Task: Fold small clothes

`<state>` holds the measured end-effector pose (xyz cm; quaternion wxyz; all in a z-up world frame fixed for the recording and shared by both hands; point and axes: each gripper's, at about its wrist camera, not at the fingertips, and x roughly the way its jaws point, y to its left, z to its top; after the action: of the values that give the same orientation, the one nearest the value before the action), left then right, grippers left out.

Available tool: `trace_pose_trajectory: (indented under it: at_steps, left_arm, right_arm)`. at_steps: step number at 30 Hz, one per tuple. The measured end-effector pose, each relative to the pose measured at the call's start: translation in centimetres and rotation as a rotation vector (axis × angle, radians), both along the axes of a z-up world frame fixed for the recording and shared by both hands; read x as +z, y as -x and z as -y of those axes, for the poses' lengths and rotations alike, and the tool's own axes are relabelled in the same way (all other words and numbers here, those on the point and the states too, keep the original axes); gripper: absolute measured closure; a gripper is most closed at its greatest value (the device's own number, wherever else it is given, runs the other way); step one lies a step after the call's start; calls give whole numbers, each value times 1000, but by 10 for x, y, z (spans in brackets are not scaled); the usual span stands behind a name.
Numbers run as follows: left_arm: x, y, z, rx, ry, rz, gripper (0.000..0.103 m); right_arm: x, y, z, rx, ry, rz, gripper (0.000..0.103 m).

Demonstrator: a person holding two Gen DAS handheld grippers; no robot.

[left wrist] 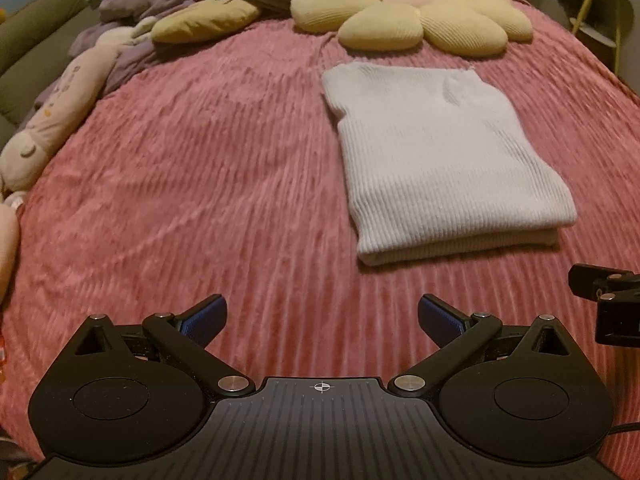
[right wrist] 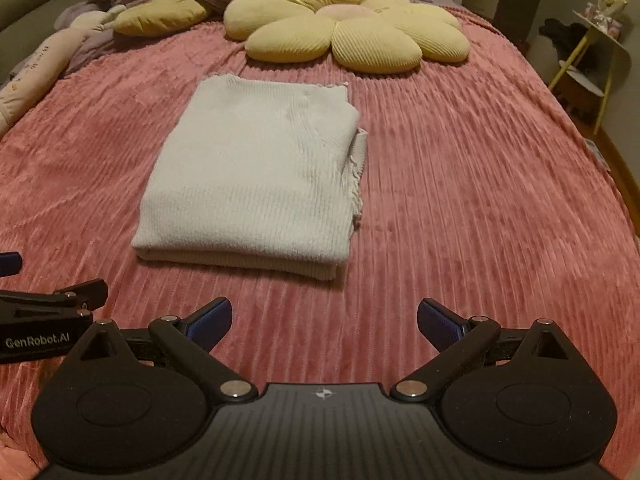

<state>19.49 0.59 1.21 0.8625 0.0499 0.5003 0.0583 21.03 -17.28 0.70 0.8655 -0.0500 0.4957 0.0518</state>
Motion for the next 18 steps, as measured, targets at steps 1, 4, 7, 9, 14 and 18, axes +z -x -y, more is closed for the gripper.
trace_pose_trajectory:
  at_steps: [1,4,7,9,14,18]
  left_arm:
    - [-1,-1,-1,-3,6,-9,0]
    - [-6,-4,-3,2,29,-41,0]
    - [-10,-8,-8,26,55,-70,0]
    - [-11,-9,-11,36,71,-80,0]
    - [-11,-10,-12,41,62,-78,0]
    - [-11,-11,-11,39,62,-78,0]
  right_arm:
    - [-1,-1,-1,-1,8,-9,4]
    - [-4,-2,-2,-2,8,-36,4]
    - [-5,-5,0,-13,-10,-52,4]
    - [-5,-6,1,-16,-12,-54,4]
    - [-5,-8,-1,-10,-14,-61,4]
    - [-4,-10,-1,-11,-14,-60,4]
